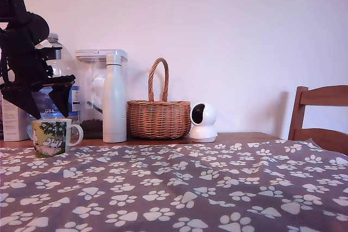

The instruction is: Pick up the coffee capsules from the table one by one and drop them inside the nearest coffee cup

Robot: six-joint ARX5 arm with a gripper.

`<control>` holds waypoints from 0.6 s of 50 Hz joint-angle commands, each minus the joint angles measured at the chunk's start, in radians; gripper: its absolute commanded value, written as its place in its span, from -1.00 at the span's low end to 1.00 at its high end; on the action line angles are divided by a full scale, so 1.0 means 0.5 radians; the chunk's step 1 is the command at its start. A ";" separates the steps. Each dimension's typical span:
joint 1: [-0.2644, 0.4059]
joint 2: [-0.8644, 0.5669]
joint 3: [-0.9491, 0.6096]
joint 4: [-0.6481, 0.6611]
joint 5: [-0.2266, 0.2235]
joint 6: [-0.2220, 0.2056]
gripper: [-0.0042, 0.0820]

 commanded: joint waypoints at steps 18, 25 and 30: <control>-0.017 -0.117 -0.016 0.069 0.024 0.050 -0.94; -0.018 -0.271 -0.127 0.170 0.024 0.049 -0.94; -0.018 -0.449 -0.325 0.346 0.023 0.043 -0.94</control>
